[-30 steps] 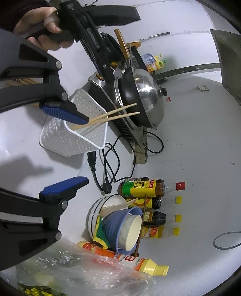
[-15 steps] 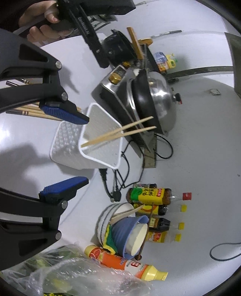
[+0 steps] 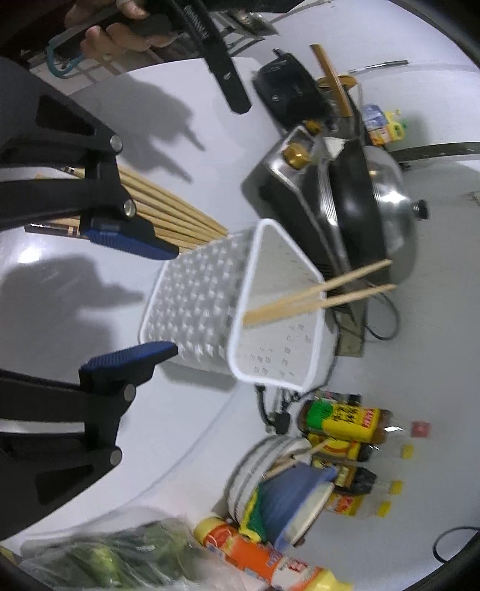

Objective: Organize utensils
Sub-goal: 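Move the right tool back to the chopstick pile and grasp one chopstick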

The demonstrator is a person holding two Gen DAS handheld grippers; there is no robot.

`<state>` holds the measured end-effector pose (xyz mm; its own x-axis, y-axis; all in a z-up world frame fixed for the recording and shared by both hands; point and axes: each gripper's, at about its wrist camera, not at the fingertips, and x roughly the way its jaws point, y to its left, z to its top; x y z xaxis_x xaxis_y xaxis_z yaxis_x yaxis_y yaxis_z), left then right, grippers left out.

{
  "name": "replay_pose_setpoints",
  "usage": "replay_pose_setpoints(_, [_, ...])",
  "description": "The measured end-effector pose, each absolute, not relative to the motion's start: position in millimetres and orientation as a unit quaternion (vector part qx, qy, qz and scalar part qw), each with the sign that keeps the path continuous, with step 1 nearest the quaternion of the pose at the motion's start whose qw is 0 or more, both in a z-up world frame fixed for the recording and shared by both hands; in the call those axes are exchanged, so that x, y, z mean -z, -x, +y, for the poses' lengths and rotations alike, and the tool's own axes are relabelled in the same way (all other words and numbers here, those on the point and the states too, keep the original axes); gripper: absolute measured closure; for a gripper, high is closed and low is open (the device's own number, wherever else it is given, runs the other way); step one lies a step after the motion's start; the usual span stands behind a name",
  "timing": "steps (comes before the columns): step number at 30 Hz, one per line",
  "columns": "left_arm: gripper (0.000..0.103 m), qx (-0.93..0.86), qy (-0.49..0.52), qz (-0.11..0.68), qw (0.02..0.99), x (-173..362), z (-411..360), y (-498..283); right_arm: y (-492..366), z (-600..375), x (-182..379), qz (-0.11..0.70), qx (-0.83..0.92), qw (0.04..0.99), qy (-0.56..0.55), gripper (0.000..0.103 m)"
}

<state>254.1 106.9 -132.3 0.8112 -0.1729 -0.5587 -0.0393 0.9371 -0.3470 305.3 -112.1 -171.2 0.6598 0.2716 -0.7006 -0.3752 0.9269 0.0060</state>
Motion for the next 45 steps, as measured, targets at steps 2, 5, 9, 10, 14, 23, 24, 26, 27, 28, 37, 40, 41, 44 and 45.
replay_pose_setpoints(2, [0.048,0.032,0.178,0.308,0.934,135.6,111.9,-253.1,-308.9,-108.4,180.3,0.382,-0.180,0.903,0.071,0.065])
replay_pose_setpoints(5, [0.048,0.028,0.181,0.310,0.933,137.3,117.5,-252.7,-315.5,-100.2,194.4,0.400,-0.182,0.895,0.075,0.071])
replay_pose_setpoints(9, [0.049,0.024,0.189,0.313,0.930,141.9,125.8,-252.5,-321.9,-86.7,209.8,0.419,-0.193,0.884,0.077,0.074])
replay_pose_setpoints(10, [0.049,0.023,0.191,0.315,0.930,143.0,126.8,-252.6,-323.0,-83.6,213.3,0.423,-0.196,0.881,0.078,0.074])
replay_pose_setpoints(14, [0.048,0.023,0.194,0.319,0.928,146.6,130.7,-251.3,-323.5,-74.7,223.0,0.428,-0.206,0.876,0.086,0.080])
replay_pose_setpoints(23, [0.048,0.022,0.194,0.322,0.927,147.0,130.2,-247.9,-323.4,-67.4,224.0,0.430,-0.216,0.871,0.096,0.085])
replay_pose_setpoints(24, [0.049,0.023,0.192,0.323,0.926,147.0,128.3,-247.9,-323.5,-66.1,224.0,0.430,-0.217,0.871,0.098,0.085])
replay_pose_setpoints(26, [0.049,0.027,0.187,0.327,0.926,146.9,123.6,-248.1,-322.3,-62.9,227.5,0.430,-0.218,0.870,0.108,0.086])
replay_pose_setpoints(27, [0.049,0.029,0.184,0.328,0.926,146.9,120.3,-247.9,-321.7,-62.4,227.6,0.429,-0.218,0.870,0.110,0.086])
replay_pose_setpoints(28, [0.048,0.030,0.180,0.330,0.926,146.7,117.7,-248.0,-320.7,-62.3,227.5,0.427,-0.218,0.870,0.110,0.089])
replay_pose_setpoints(37, [0.048,0.029,0.104,0.350,0.930,155.5,76.6,-254.8,-305.2,-78.7,224.1,0.422,-0.238,0.869,0.101,0.097])
replay_pose_setpoints(40, [0.048,0.040,0.062,0.361,0.929,161.9,55.0,-259.1,-294.6,-85.8,218.8,0.415,-0.246,0.869,0.107,0.097])
replay_pose_setpoints(41, [0.048,0.045,0.052,0.367,0.928,164.5,49.6,-261.1,-290.4,-87.2,216.6,0.412,-0.250,0.869,0.111,0.097])
replay_pose_setpoints(44, [0.048,0.049,0.027,0.393,0.918,175.8,36.4,-269.0,-280.5,-95.5,212.7,0.407,-0.255,0.869,0.119,0.097])
replay_pose_setpoints(45, [0.048,0.049,0.021,0.400,0.915,179.6,33.0,-270.9,-279.4,-97.1,212.1,0.406,-0.256,0.869,0.118,0.097])
